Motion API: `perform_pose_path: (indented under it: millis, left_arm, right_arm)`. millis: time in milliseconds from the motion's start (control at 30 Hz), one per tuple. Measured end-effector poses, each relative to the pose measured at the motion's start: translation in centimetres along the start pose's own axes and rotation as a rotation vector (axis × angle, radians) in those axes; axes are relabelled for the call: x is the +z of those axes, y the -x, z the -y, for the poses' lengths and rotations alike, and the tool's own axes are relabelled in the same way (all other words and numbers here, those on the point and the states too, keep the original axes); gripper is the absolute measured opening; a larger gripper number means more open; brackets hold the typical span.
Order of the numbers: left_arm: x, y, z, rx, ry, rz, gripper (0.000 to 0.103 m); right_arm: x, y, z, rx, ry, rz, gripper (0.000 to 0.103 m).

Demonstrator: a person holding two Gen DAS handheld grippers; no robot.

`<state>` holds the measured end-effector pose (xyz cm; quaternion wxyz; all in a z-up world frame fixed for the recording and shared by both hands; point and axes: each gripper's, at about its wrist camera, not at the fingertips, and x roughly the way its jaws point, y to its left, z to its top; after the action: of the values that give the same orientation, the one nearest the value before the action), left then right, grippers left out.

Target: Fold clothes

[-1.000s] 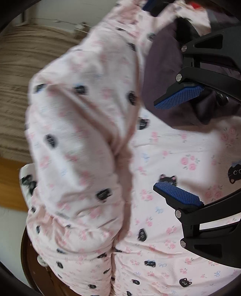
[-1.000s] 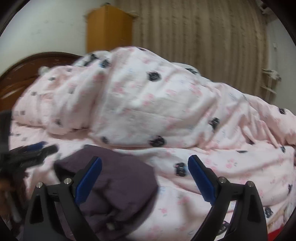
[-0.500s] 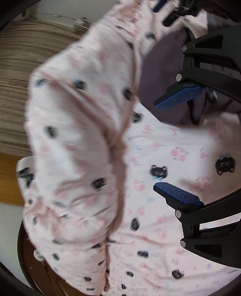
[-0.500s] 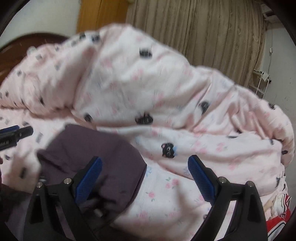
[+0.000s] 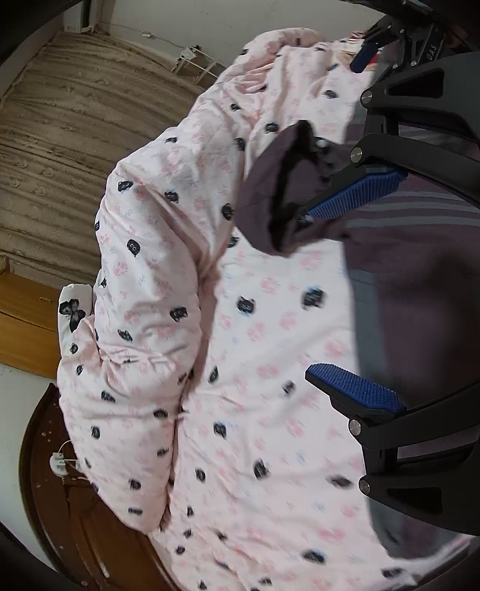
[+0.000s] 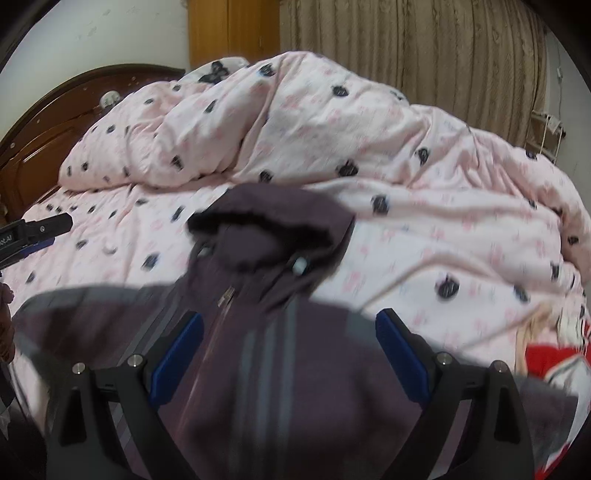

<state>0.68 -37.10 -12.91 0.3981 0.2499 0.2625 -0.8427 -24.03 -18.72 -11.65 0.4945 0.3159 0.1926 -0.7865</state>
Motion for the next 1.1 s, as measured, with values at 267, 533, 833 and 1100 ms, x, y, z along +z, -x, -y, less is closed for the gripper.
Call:
perform_pose_path:
  millis: [267, 533, 833, 1100]
  left_arm:
    - [-4.0, 6.5, -0.4, 0.021, -0.07, 0.024, 0.078]
    - [-6.9, 9.5, -1.6, 0.044, -0.139, 0.053, 0.078]
    - [-9.2, 11.7, -2.2, 0.007, -0.123, 0.059, 0.078]
    - [-10.0, 11.0, -8.1, -0.027, 0.022, 0.028, 0.082]
  right_arm:
    - [-3.5, 5.2, -1.9, 0.039, -0.031, 0.0, 0.096]
    - [-5.8, 9.0, -3.7, 0.054, -0.042, 0.016, 0.096]
    - [-8.3, 12.2, -5.0, 0.051, -0.071, 0.034, 0.096]
    - [-10.6, 12.7, -5.9, 0.071, -0.11, 0.03, 0.096]
